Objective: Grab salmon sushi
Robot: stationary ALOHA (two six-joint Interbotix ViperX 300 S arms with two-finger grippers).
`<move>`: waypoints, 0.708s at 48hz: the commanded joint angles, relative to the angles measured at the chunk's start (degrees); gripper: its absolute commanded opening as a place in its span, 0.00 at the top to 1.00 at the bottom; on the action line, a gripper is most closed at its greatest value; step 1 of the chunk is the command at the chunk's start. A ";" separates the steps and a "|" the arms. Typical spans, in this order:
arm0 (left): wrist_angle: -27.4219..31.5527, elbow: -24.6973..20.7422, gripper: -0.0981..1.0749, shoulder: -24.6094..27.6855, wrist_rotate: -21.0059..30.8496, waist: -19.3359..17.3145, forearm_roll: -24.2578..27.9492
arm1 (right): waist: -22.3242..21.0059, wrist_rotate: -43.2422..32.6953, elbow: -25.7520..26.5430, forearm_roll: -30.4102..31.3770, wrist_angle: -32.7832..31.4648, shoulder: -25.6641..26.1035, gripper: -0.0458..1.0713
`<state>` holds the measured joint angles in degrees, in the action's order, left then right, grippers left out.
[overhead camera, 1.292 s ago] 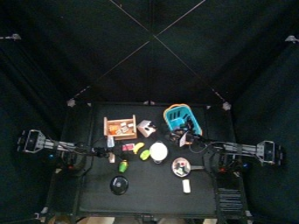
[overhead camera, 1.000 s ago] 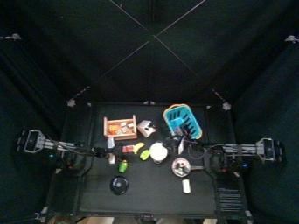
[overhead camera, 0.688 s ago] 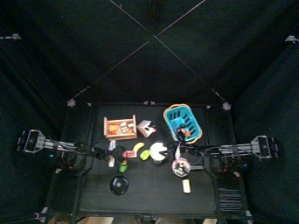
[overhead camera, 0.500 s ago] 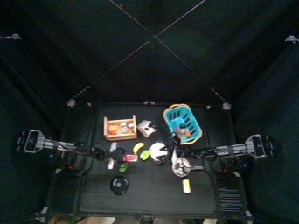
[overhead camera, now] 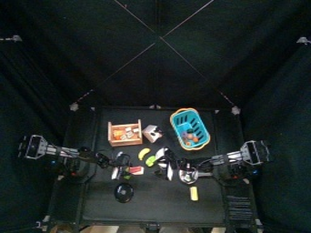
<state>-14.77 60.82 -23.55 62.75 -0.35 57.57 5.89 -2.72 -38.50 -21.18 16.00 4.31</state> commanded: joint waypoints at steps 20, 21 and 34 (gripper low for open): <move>-2.37 -2.29 0.32 3.78 -2.99 -0.09 -1.23 | -0.70 0.09 3.52 4.66 1.85 -0.97 0.05; -2.37 -2.55 0.32 4.22 -3.16 -0.18 -1.23 | -0.70 0.09 3.69 4.66 1.85 -0.97 0.05; -2.37 -6.06 0.32 7.47 -4.48 -0.35 -1.14 | -0.70 0.00 5.27 4.66 1.85 -3.43 0.05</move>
<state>-16.70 56.60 -16.17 58.45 -0.53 56.34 5.19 -2.81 -34.80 -16.61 17.31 0.35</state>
